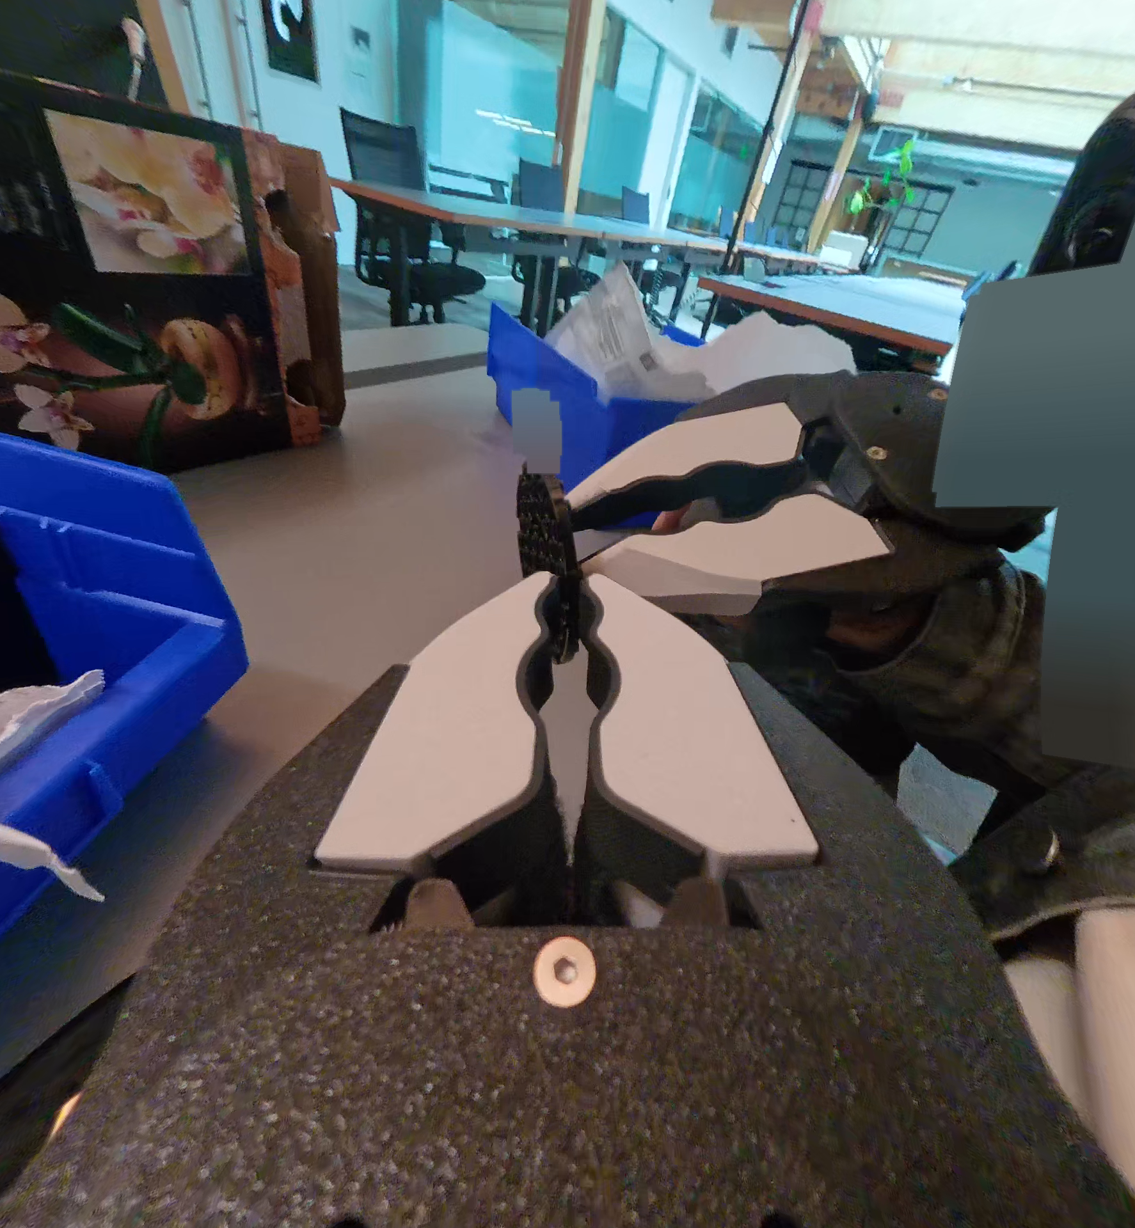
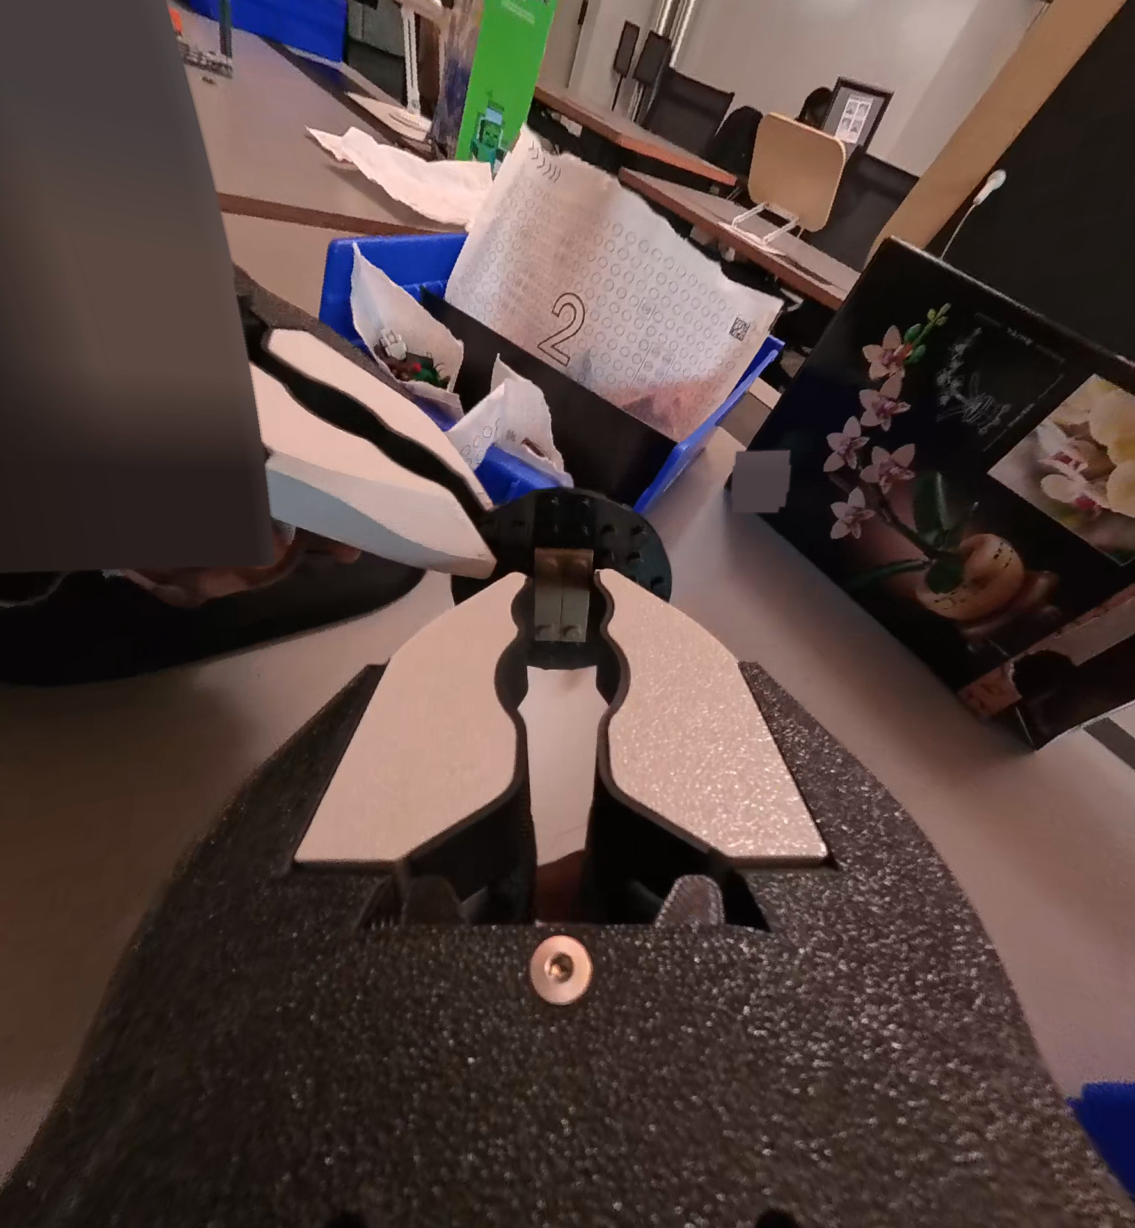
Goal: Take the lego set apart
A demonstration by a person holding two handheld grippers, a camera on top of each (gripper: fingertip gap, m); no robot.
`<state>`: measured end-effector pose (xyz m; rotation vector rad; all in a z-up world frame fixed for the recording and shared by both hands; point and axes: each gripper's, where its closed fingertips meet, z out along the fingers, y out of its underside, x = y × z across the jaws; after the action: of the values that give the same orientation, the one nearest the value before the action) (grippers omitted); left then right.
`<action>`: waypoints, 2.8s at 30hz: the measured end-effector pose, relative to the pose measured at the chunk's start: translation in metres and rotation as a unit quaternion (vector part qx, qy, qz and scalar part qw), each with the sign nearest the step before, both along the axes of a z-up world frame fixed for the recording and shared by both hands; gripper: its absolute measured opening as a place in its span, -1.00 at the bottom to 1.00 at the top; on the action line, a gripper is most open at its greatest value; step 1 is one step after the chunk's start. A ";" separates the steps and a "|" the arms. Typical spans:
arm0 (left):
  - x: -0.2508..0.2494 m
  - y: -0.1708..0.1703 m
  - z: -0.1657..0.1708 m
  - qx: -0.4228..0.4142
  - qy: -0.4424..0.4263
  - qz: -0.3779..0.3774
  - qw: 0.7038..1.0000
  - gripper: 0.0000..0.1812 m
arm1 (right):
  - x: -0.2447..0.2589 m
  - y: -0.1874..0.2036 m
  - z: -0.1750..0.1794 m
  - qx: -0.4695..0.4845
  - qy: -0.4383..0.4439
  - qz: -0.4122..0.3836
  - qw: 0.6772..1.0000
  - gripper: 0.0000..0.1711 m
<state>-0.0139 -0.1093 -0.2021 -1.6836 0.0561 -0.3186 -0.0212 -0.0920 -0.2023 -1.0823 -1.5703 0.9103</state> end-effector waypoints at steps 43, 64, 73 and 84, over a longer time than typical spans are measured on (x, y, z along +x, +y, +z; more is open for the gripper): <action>0.028 -0.012 0.053 0.144 -0.137 -0.187 0.962 -0.88 | 0.025 -0.022 0.066 -0.612 0.064 0.327 0.717 -0.93; -0.012 0.000 0.035 0.151 0.119 0.066 0.979 -0.94 | -0.007 -0.009 0.033 -0.194 0.072 0.023 0.978 -0.85; -0.013 -0.004 0.042 0.205 0.199 0.119 0.951 -0.94 | -0.009 -0.016 0.044 -0.321 0.095 0.040 0.941 -0.71; -0.007 -0.013 0.057 0.253 0.157 0.095 0.950 -0.93 | -0.005 -0.017 0.051 -0.373 0.130 0.084 0.915 -1.00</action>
<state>-0.0206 -0.1228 -0.1449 -1.2013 0.1952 0.1099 -0.0262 -0.1085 -0.1518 -1.2735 -1.1091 1.7823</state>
